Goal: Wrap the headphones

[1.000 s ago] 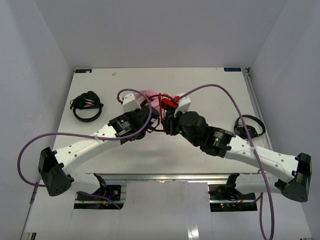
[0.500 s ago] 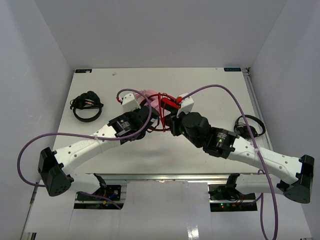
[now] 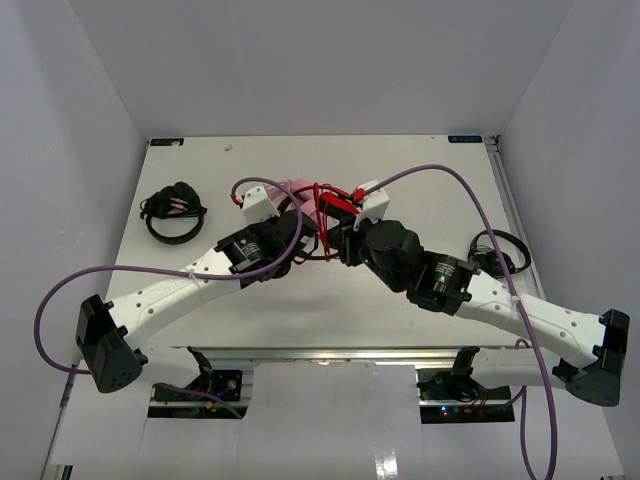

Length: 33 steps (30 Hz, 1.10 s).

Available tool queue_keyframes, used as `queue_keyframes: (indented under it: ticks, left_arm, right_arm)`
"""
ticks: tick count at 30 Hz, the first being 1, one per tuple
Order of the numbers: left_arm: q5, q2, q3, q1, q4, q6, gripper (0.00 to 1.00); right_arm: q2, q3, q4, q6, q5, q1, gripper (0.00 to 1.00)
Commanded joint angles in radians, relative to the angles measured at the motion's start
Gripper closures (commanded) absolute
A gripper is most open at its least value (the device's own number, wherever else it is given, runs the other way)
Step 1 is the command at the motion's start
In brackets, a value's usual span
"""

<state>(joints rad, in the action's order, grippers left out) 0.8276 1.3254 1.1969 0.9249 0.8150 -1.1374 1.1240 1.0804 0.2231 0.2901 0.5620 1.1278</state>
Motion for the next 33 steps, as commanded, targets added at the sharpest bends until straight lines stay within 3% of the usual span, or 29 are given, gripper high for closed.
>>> queue_keyframes:
  ticks: [1, 14, 33]
  left_arm:
    - [0.028, -0.058, 0.013, -0.001, -0.054, -0.036, 1.00]
    - [0.030, -0.081, 0.009, -0.001, -0.051, -0.035, 1.00]
    - [0.008, -0.095, 0.000, -0.001, -0.051, -0.042, 1.00]
  right_arm:
    - [0.025, 0.056, -0.096, -0.039, 0.042, 0.003, 0.66]
    - [0.043, 0.052, -0.170, -0.029, 0.024, 0.003, 0.60]
    - [0.092, 0.007, -0.287, -0.048, 0.048, 0.001, 0.62]
